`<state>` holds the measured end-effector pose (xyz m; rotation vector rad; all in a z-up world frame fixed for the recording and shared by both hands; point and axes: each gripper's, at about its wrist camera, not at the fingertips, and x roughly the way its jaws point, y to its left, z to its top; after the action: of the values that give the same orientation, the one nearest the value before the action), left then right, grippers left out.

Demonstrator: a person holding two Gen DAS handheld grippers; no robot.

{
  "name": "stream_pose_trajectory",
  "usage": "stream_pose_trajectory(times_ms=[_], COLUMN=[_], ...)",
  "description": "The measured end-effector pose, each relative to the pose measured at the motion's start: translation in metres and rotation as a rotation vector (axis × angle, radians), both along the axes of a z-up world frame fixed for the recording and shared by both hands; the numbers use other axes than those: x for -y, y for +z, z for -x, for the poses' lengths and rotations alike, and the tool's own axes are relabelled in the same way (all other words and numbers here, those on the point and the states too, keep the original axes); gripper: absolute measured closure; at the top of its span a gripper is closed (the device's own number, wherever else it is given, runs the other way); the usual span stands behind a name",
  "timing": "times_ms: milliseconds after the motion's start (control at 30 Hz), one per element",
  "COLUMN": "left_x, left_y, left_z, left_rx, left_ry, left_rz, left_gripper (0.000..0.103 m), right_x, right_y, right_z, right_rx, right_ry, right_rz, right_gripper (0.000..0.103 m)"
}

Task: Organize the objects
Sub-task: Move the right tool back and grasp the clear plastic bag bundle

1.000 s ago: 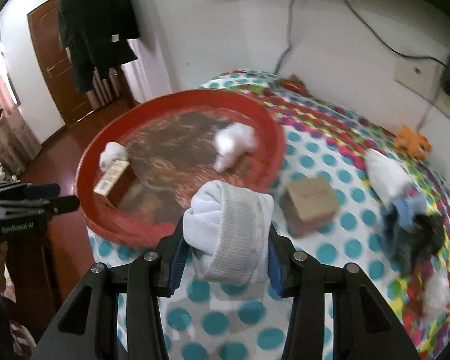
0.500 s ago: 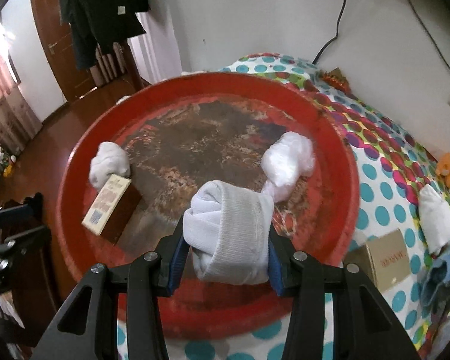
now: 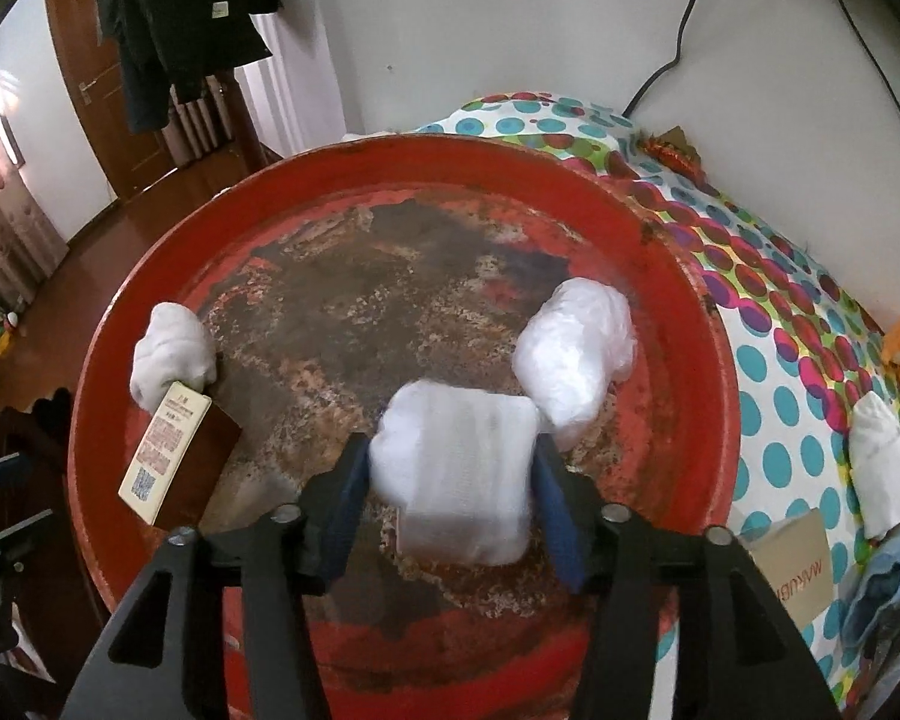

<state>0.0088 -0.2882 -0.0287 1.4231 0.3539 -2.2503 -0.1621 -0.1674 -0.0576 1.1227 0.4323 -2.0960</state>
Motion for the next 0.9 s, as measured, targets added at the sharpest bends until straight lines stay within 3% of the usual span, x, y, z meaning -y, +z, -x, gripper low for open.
stream_pose_trajectory(times_ms=[67,400,667,900], left_x=[-0.003,-0.03,-0.073,-0.111], left_y=[0.0,0.005,0.008,0.006], left_z=[0.001,0.01,0.025,0.04], left_rx=[0.005,0.008,0.011,0.022], left_ry=[-0.008,-0.063,-0.166,-0.258], left_rz=[0.002,0.024,0.042,0.069], left_gripper=[0.048,0.048,0.048,0.048], right_x=[-0.004,-0.058,-0.142,-0.237], right_y=[0.004,0.031,0.046,0.046], right_z=[-0.004,-0.026,-0.027,-0.018], right_rx=[-0.008,-0.027,-0.097,-0.169], right_ry=[0.004,-0.03,-0.157,-0.335], right_rz=[0.012,0.09,0.1,0.059], right_gripper=[0.036,0.033,0.026,0.021])
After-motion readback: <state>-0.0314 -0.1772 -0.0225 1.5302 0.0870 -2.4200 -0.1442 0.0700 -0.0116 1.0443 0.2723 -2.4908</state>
